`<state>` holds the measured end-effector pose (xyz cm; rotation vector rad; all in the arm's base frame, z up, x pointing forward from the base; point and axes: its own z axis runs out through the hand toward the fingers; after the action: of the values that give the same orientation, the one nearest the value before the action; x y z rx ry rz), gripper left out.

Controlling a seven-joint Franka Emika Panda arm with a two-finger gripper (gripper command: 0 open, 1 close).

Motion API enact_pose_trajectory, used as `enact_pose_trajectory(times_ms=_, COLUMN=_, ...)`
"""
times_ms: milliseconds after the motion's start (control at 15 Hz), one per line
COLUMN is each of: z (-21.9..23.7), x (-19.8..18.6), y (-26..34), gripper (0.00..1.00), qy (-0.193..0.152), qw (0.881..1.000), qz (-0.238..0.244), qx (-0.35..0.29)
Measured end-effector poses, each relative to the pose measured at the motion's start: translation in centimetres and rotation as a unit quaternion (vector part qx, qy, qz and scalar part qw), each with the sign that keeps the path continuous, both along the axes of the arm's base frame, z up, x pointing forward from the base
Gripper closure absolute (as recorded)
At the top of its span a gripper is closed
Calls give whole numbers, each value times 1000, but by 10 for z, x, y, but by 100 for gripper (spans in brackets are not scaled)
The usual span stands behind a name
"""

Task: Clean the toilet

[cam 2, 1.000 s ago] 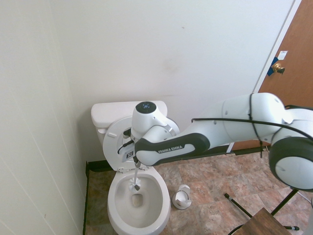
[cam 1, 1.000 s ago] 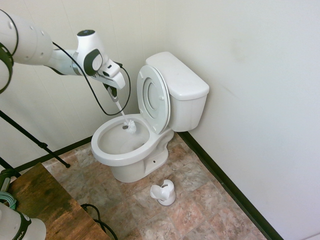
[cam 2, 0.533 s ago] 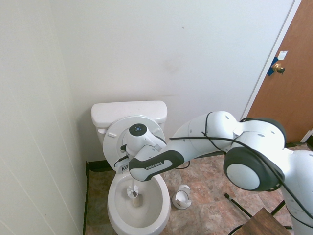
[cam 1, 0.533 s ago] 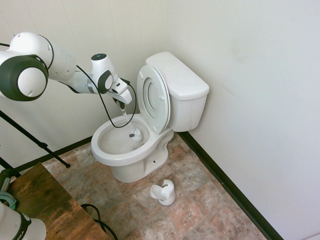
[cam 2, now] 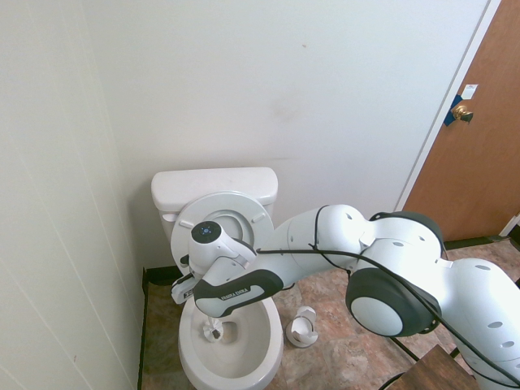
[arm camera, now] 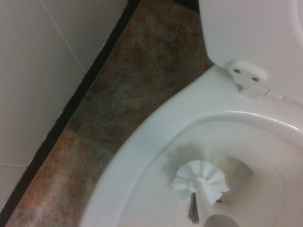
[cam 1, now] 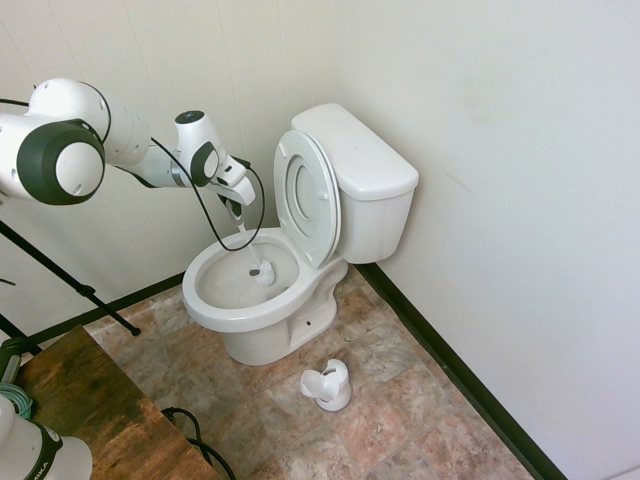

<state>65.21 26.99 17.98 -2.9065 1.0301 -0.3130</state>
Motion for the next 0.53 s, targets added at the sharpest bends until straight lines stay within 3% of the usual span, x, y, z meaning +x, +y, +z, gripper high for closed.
enact_pose_trajectory(times_ms=533, z=-15, x=-70, y=-16, gripper=100, qy=22, qw=999, qz=-22, qx=19)
